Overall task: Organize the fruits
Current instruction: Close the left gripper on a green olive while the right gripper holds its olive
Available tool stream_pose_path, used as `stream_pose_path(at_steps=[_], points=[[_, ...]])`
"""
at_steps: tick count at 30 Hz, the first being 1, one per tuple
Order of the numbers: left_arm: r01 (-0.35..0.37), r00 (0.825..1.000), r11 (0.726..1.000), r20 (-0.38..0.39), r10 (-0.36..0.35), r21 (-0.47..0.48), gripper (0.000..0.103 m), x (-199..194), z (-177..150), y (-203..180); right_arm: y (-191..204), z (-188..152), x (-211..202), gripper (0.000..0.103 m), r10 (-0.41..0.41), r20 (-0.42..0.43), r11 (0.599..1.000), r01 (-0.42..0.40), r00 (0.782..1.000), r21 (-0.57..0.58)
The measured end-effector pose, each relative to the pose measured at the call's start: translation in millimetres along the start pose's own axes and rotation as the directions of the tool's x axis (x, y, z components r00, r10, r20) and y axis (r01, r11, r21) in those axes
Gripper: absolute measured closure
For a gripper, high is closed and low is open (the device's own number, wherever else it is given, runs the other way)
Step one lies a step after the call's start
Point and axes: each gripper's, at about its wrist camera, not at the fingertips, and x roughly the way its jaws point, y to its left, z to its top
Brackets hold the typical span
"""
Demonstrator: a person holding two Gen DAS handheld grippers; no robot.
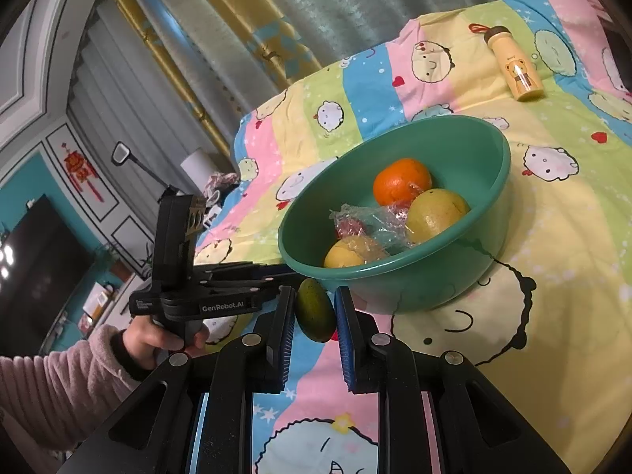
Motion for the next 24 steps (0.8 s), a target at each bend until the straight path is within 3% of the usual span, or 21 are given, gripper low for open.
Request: stream_pose_path(at_steps=[11, 16, 19, 24], points=[[-0.069, 0.997, 0.996, 0.02, 0.07, -0.054, 0.077, 4.3, 0.3, 2.3, 1.2, -0.2, 1.9, 0.081, 0.013, -0.005, 1.0, -0.013, 1.0, -0.003], [-0.191, 0.981, 0.982, 0.013, 0.191, 0.0, 0.087, 12.1, 0.0, -12.3, 3.0, -1.5, 3.3, 0.081, 0.011, -0.008, 1.0, -0.011, 1.0, -0.007], [-0.159, 0.987, 0.986, 0.017, 0.16, -0.047, 0.085, 10.2, -0.1, -1.7, 2.3, -2.0, 2.8, 0.081, 0.012, -0.004, 1.0, -0.012, 1.0, -0.009], [-0.172, 0.985, 0.984, 0.02, 0.173, -0.047, 0.085, 8.1, -1.2, -4.7, 1.0, -1.7, 2.5, 0.081, 0.019, 0.001, 1.0, -0.019, 1.0, -0.006]])
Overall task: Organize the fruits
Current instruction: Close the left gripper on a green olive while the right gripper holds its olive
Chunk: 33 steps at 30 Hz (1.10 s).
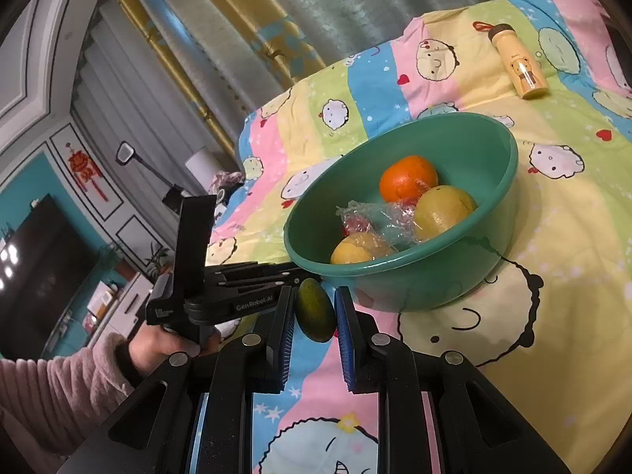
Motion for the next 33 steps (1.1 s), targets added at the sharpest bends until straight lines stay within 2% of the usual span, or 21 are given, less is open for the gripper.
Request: stream_pose_path(at_steps=[10, 25, 33], points=[[0.032, 0.999, 0.994, 0.036, -0.028, -0.101, 0.085, -36.3, -11.0, 2.2, 3.0, 1.3, -1.3, 0.081, 0.025, 0.007, 1.0, -0.024, 1.0, -0.014], [0.03, 0.993, 0.993, 0.12, -0.016, -0.117, 0.085, -98.9, -11.8, -16.9, 26.8, 9.7, -14.3, 0.081, 0.041, 0.032, 0.998, -0.039, 0.999, -0.058], [0.062, 0.986, 0.99, 0.161, -0.042, -0.126, 0.085, -120.9, -13.6, -20.3, 43.6, 17.7, -26.5, 0.081, 0.024, 0.05, 0.996, -0.02, 0.998, -0.089]])
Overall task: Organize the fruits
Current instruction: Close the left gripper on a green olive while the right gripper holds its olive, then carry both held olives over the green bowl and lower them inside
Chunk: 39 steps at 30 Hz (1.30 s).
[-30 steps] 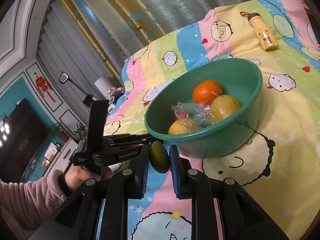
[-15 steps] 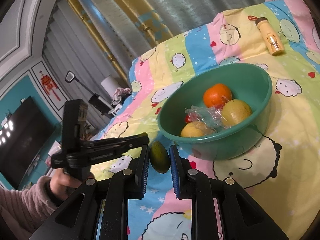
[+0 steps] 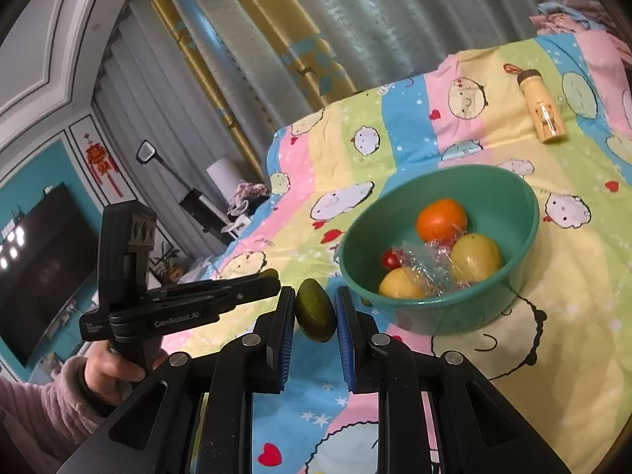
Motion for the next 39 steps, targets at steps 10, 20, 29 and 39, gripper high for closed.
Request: stream_pose_path(at_steps=[10, 20, 29, 39], points=[[0.032, 0.998, 0.999, 0.046, -0.031, -0.004, 0.085, -24.7, 1.5, -4.6, 20.2, 6.1, -8.5, 0.081, -0.012, 0.011, 0.999, 0.012, 1.0, -0.04], [0.064, 0.995, 0.998, 0.082, -0.064, 0.008, 0.085, -34.0, 14.4, -6.2, 24.5, 13.0, -10.4, 0.081, -0.037, 0.022, 0.998, 0.039, 0.999, -0.056], [0.088, 0.992, 0.994, 0.085, -0.094, 0.067, 0.085, -23.7, 30.5, -19.4, 14.2, 24.5, -13.5, 0.081, -0.072, 0.054, 0.996, 0.075, 0.996, -0.05], [0.103, 0.991, 0.991, 0.078, -0.109, 0.084, 0.085, -5.1, 47.4, -22.4, -3.0, 29.2, -9.9, 0.081, -0.097, 0.066, 0.995, 0.099, 0.993, -0.027]])
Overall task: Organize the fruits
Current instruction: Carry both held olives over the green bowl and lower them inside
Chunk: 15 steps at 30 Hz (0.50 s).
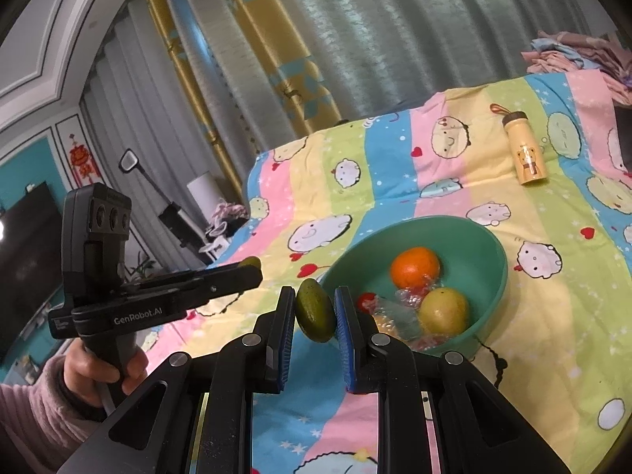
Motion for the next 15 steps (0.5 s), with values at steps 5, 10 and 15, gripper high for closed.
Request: stream_pose_path(at_steps=[5, 10, 15], points=[[0.007, 1.0, 1.0, -0.011, -0.007, -0.015, 0.085, 12.7, 6.3, 4.7, -11.5, 1.9, 5.2, 0.081, -0.018, 0.0, 1.0, 0.018, 1.0, 0.015], [0.019, 0.999, 0.999, -0.033, -0.021, -0.043, 0.085, 30.3, 10.8, 10.8, -22.4, 3.5, 10.7, 0.081, -0.028, -0.002, 0.999, 0.028, 1.0, 0.029], [0.029, 0.998, 0.998, -0.056, -0.032, -0.062, 0.085, 47.1, 13.5, 12.1, -33.1, 2.8, 21.3, 0.081, -0.055, -0.009, 0.998, 0.056, 0.998, 0.036]])
